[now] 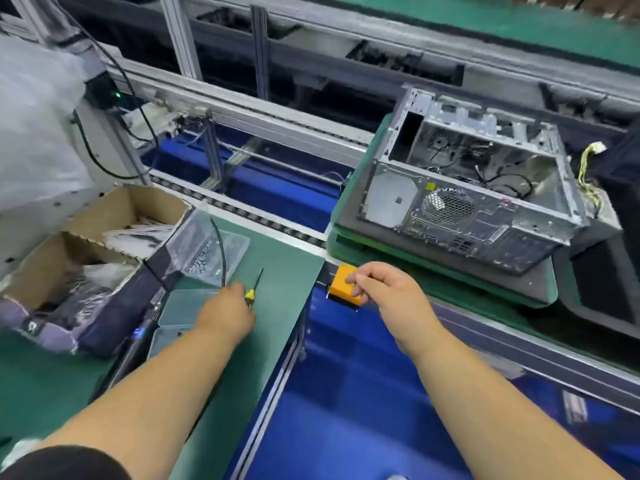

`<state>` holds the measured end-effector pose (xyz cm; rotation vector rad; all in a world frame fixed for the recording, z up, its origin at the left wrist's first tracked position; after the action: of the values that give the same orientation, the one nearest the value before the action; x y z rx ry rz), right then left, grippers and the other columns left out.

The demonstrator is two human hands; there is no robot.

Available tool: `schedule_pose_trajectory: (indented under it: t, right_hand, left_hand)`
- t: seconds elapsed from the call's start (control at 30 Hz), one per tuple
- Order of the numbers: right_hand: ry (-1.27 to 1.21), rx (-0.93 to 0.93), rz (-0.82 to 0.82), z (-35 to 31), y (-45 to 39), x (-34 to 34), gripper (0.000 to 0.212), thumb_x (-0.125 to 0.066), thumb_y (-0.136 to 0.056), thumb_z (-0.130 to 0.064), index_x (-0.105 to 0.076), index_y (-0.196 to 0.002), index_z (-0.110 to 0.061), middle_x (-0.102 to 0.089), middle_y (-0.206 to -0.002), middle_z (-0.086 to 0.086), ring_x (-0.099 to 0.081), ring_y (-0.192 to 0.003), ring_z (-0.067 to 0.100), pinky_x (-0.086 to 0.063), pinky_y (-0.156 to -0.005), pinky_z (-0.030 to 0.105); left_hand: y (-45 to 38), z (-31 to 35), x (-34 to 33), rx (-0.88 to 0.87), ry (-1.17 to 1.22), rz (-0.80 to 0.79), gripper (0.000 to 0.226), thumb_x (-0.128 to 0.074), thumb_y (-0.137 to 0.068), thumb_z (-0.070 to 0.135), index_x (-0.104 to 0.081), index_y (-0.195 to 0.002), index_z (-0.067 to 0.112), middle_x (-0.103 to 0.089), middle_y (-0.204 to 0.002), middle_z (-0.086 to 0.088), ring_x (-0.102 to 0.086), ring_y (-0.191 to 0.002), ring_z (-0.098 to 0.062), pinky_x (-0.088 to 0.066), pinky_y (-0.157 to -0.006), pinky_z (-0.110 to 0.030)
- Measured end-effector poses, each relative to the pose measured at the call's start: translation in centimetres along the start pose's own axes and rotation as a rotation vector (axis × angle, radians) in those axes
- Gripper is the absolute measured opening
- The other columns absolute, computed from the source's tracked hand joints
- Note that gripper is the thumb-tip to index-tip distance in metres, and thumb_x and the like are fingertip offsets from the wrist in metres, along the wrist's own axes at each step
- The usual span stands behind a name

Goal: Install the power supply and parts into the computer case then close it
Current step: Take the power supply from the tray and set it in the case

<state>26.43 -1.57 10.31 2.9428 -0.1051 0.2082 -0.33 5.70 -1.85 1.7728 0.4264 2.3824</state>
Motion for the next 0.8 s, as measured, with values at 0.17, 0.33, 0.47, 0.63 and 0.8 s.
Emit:
schedule_pose_trajectory:
  t: [0.17, 0.33, 0.47, 0.63, 0.8]
  right_hand:
    - [-0.008, -0.002, 0.053, 0.1, -0.5, 0.4, 0.026, -0.055, -0.095, -0.012, -0.073, -0.078, -0.021, -0.065, -0.069, -0.007, -0.054, -0.063, 0.005, -0.048, -0.066, 0.019]
    - [0.038, -0.009, 0.051, 0.1, -0.8, 1.6, 0.02, -0.053, -0.093, -0.019, -0.071, -0.085, -0.015, -0.067, -0.076, -0.012, -0.054, -0.066, 0.005, -0.046, -0.071, 0.033]
    - [0.029, 0.012, 0.069, -0.5, -0.8, 2.9, 0.024, -0.052, -0.094, -0.018, -0.073, -0.084, -0.025, -0.066, -0.073, -0.008, -0.053, -0.066, 0.005, -0.045, -0.073, 0.03]
    - [0.037, 0.029, 0.074, -2.0, -0.8, 4.4, 0.027, -0.053, -0.096, -0.016, -0.073, -0.082, -0.026, -0.066, -0.073, -0.009, -0.055, -0.067, 0.005, -0.048, -0.077, 0.033]
    - [-0.009, 0.035, 0.094, -3.7, -0.9, 6.6, 0.017, -0.057, -0.096, -0.018, -0.072, -0.091, -0.025, -0.069, -0.082, -0.007, -0.058, -0.067, 0.004, -0.047, -0.07, 0.025]
  left_hand:
    - [-1.1, 0.4, -1.3, -0.038, -0.201, -0.037, 0.02, -0.056, -0.089, 0.018, -0.043, -0.103, 0.013, -0.061, -0.111, -0.012, -0.063, -0.101, -0.032, -0.045, -0.075, -0.035]
    - [-1.6, 1.1, -1.0, -0.053, -0.191, -0.012, 0.016, -0.047, -0.087, 0.009, -0.04, -0.1, 0.014, -0.064, -0.106, -0.011, -0.064, -0.094, -0.032, -0.047, -0.071, -0.036]
    - [-1.0, 2.1, 0.7, -0.04, 0.082, 0.077, 0.032, -0.054, -0.091, 0.031, -0.042, -0.117, 0.018, -0.067, -0.098, -0.004, -0.064, -0.09, -0.028, -0.045, -0.069, -0.034]
    - [1.8, 8.1, 5.0, -0.171, 0.571, 0.126, 0.038, -0.069, -0.081, 0.027, -0.043, -0.107, 0.035, -0.064, -0.085, 0.011, -0.066, -0.056, -0.001, -0.046, -0.057, -0.03]
    - [5.0, 16.1, 9.1, -0.377, 0.882, 0.119, 0.036, -0.073, -0.078, 0.023, -0.049, -0.1, 0.038, -0.065, -0.08, 0.012, -0.063, -0.059, -0.002, -0.049, -0.056, -0.018]
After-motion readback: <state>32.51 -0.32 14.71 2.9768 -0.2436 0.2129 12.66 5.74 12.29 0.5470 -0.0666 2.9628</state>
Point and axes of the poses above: each hand's wrist, its own y-axis away from the middle knuckle, its own x-axis out of the back of the hand, z = x × y, the point moved 6 cm from there along -y, towards the middle knuckle
